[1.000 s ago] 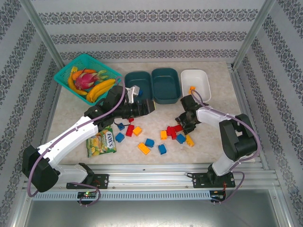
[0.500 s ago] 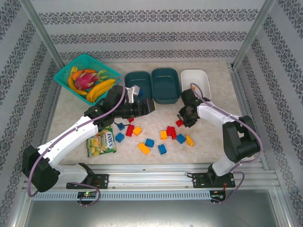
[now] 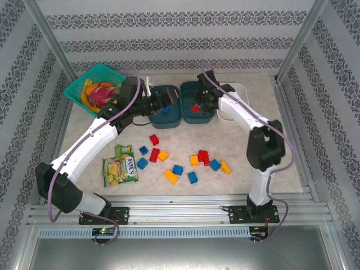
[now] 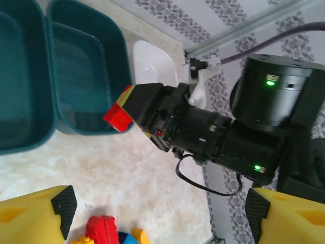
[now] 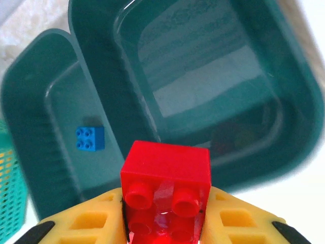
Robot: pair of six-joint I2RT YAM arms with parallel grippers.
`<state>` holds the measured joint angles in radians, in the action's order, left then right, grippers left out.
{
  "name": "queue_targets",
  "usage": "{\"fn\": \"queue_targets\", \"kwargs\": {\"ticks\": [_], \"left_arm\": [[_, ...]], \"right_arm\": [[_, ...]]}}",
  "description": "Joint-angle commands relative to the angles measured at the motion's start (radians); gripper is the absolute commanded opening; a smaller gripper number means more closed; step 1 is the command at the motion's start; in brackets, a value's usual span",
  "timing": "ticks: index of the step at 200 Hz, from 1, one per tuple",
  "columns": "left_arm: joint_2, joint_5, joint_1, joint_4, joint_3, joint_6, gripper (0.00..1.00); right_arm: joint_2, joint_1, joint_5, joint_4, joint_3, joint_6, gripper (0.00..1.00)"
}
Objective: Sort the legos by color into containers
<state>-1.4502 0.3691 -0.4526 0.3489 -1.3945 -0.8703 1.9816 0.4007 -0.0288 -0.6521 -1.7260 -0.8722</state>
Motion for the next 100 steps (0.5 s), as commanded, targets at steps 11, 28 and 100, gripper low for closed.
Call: {"fn": "queue_targets", "kwargs": {"ticks": [11, 28, 100], "left_arm": [[-0.06, 0.026, 0.05, 0.021, -0.053, -0.008, 0.88], [-0.083, 0.037, 0.053, 0.015, -0.066, 0.002, 0.88], [-0.05, 0.047, 0.053, 0.03, -0.008, 0.004, 0.87]], "right_arm": [[0.208, -0.039, -0.049, -0.133, -0.216, 0.111, 0.25], [0.3, -0.053, -0.059, -0.167, -0.296, 0.121, 0.28], [0.388, -0.062, -0.078, -0.28, -0.469, 0.175, 0.58]]}}
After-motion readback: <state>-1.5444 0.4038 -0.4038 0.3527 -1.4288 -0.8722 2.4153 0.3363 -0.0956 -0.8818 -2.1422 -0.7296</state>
